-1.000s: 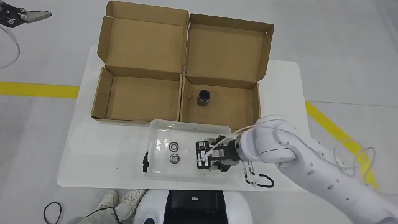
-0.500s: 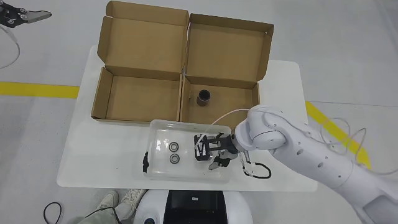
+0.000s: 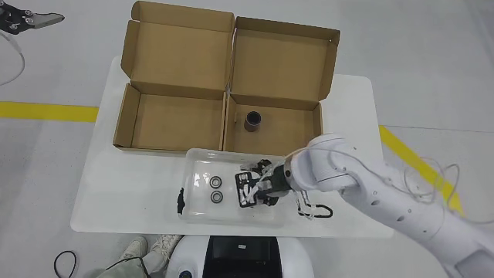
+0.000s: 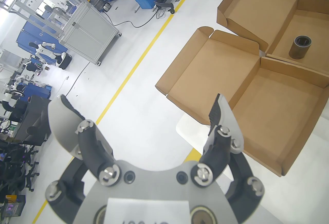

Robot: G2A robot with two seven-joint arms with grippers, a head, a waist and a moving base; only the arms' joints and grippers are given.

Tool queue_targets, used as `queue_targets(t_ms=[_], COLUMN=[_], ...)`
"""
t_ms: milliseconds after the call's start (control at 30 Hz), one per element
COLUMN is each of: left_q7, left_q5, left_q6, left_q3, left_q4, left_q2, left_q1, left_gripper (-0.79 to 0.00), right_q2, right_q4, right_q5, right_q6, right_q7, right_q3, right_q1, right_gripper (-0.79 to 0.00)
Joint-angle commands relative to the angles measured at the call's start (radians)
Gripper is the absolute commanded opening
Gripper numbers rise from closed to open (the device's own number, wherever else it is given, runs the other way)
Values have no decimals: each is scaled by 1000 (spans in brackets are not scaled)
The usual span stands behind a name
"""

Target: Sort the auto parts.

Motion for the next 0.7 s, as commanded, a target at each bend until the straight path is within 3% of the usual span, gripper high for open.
queue_targets(t_ms=[0,233,433,667], left_q7=[0,0,0,0], left_q5=[0,0,0,0], left_q6=[0,0,0,0], left_q3=[0,0,0,0], left_q4=[0,0,0,0], left_q2=[0,0,0,0], left_q1=[0,0,0,0], left_gripper=[0,0,0,0], right_q2=[6,31,47,41], right_q4=[-16,-47,-22,8], right_q5=[-40,-204,-306,-295], right_q6=[-2,34,59,79], right_q7=[-35,-173,-275,-211], right_q3=[13,56,79,75], right_q1=[-22,-128,-217,-231], right_gripper=[-126,-120,-166,-212])
